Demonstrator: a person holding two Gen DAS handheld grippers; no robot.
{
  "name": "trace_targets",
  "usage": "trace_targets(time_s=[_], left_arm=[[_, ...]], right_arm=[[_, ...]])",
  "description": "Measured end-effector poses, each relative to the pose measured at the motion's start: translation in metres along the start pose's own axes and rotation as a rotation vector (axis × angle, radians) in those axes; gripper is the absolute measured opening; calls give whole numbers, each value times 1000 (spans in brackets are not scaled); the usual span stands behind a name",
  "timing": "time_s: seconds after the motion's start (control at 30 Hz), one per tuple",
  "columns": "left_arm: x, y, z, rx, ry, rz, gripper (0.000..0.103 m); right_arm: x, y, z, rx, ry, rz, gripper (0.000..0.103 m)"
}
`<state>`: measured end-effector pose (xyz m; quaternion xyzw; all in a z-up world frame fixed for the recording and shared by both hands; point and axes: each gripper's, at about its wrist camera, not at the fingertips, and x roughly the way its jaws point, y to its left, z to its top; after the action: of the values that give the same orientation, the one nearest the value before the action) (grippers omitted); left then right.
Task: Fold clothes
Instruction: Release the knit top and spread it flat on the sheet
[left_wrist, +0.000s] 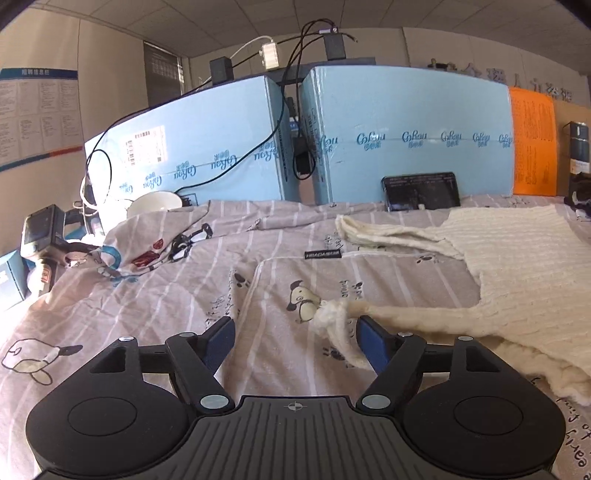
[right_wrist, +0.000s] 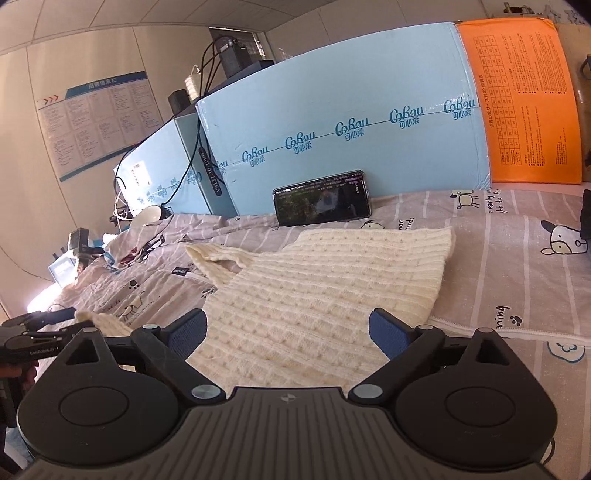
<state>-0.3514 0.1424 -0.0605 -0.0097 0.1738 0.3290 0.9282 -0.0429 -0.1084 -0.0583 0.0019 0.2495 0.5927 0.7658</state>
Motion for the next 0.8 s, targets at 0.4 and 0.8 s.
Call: trace_targets(time_s=[0.4,0.8], left_arm=[[-9,-34,-5,-81,-182,-386,103],[-3,-34,-19,-252,116,-380,103]], right_arm=[[-51,35,-45,-217,40,55,103],[-67,53,-74,-270,62,68,103]])
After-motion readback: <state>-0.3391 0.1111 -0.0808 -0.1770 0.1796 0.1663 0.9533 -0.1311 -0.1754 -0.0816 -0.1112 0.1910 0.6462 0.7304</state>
